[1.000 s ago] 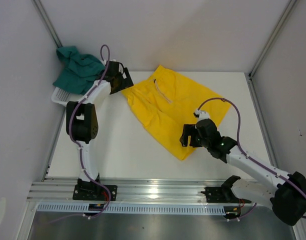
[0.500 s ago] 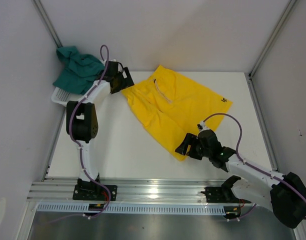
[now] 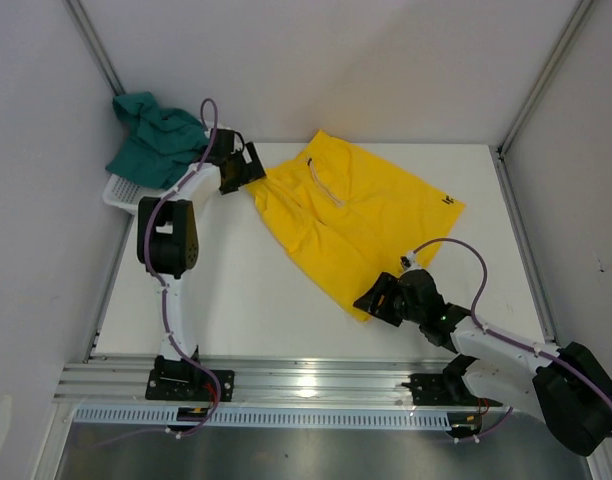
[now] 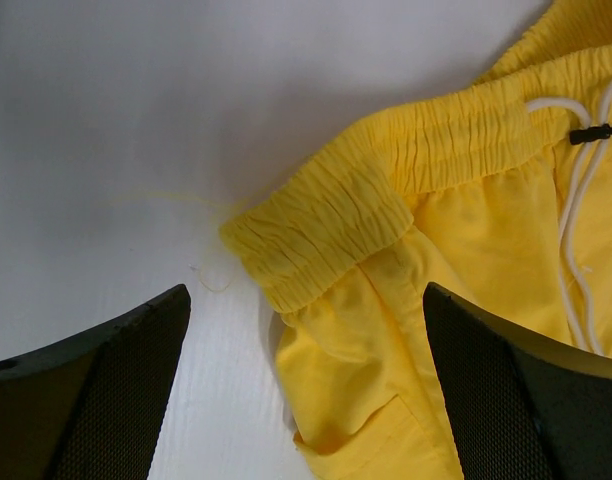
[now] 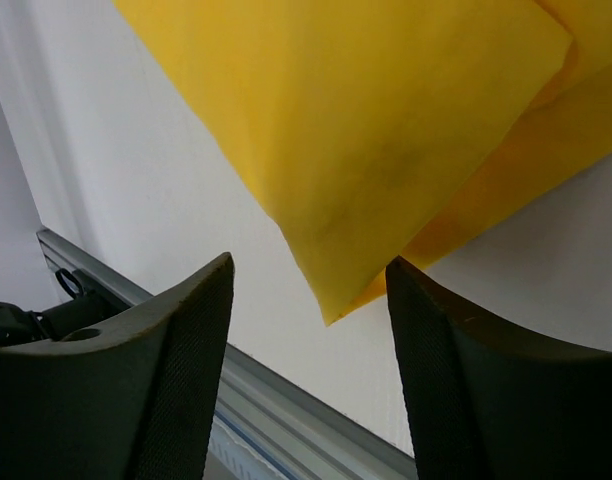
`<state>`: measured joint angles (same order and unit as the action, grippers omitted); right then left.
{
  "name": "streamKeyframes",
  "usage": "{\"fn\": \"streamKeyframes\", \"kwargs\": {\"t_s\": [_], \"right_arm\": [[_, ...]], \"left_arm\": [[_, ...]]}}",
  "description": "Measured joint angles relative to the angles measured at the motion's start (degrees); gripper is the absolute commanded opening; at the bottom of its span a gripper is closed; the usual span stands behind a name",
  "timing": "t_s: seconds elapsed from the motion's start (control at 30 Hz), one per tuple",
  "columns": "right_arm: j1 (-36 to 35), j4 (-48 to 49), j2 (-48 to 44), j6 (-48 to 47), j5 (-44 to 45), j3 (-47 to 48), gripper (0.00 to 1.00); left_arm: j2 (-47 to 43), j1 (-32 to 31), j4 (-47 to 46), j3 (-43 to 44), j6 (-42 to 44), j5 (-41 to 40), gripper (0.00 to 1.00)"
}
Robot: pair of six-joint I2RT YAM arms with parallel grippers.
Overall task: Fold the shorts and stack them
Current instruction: Flatten the shorts out
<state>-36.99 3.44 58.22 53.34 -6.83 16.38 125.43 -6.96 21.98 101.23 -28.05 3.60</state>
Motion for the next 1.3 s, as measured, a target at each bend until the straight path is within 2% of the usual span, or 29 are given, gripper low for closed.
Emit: {"fn": "streamKeyframes", "kwargs": {"t_s": [0.23, 0.57, 0.6, 0.67, 0.77, 0.8, 0.9, 1.03, 1.17, 1.3], "right_arm": [[0.0, 4.4, -0.3, 1.0, 2.5, -1.4, 0.47], [0.0, 6.1, 0.1, -0.2, 4.0, -1.4, 0.41], [0.0, 6.2, 0.2, -0.3, 4.1, -1.4, 0.38], [0.0, 6.3, 0.3, -0.7, 4.3, -1.4, 0.37], [0.0, 6.4, 0.3, -1.6, 4.6, -1.4, 0.26], [-0.1, 6.5, 0.3, -2.0, 4.7, -1.4, 0.16], [-0.8, 6.8, 0.3, -3.5, 5.2, -1.4, 0.0], [-3.8, 7.7, -0.3, -6.1, 6.7, -1.5, 0.0], [-10.4, 8.3, -3.1, -10.3, 9.0, -1.8, 0.0], [-20.9, 7.9, -6.3, -15.8, 14.1, -1.9, 0.0]], "left_arm": [[3.1, 1.5, -0.1, 1.9, -0.5, 1.7, 0.98], [5.1, 2.4, -2.4, 3.4, -3.6, 6.2, 0.92], [5.4, 2.4, -2.7, 3.5, -4.0, 6.4, 0.87], [5.9, 2.4, -3.4, 3.7, -4.7, 7.2, 0.83], [7.4, 2.4, -4.1, 4.5, -6.0, 7.8, 0.58], [7.8, 2.4, -4.3, 4.7, -6.5, 8.1, 0.41], [8.6, 2.4, -4.8, 4.7, -7.5, 8.5, 0.13], [8.6, 2.6, -5.1, 4.7, -8.0, 8.7, 0.04], [8.6, 3.0, -5.8, 4.2, -8.0, 9.6, 0.05], [8.6, 3.8, -6.5, 2.8, -8.0, 10.5, 0.07]]}}
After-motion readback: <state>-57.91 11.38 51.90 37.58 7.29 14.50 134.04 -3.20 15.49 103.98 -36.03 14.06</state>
